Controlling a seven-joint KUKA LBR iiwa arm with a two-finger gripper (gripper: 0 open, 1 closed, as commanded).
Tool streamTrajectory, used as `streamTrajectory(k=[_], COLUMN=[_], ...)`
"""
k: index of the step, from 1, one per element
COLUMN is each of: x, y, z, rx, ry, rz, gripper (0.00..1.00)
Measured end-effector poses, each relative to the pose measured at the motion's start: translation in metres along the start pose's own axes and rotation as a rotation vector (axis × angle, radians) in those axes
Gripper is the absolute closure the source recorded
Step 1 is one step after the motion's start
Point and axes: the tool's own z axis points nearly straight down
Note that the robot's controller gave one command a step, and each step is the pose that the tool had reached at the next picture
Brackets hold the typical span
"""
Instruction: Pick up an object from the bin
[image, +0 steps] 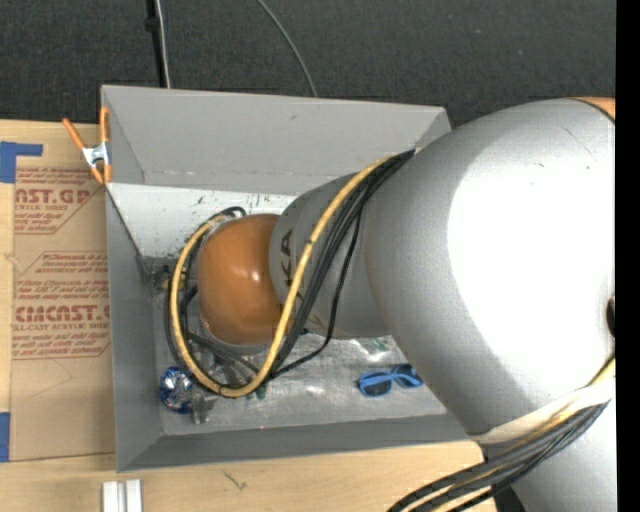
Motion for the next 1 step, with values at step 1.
streamTrajectory(k=[1], x=[-0.0069], y=[-0.0117], z=[-0.1479], rx=[0.002], ry=[0.003], rz=[0.020], gripper=[1.00])
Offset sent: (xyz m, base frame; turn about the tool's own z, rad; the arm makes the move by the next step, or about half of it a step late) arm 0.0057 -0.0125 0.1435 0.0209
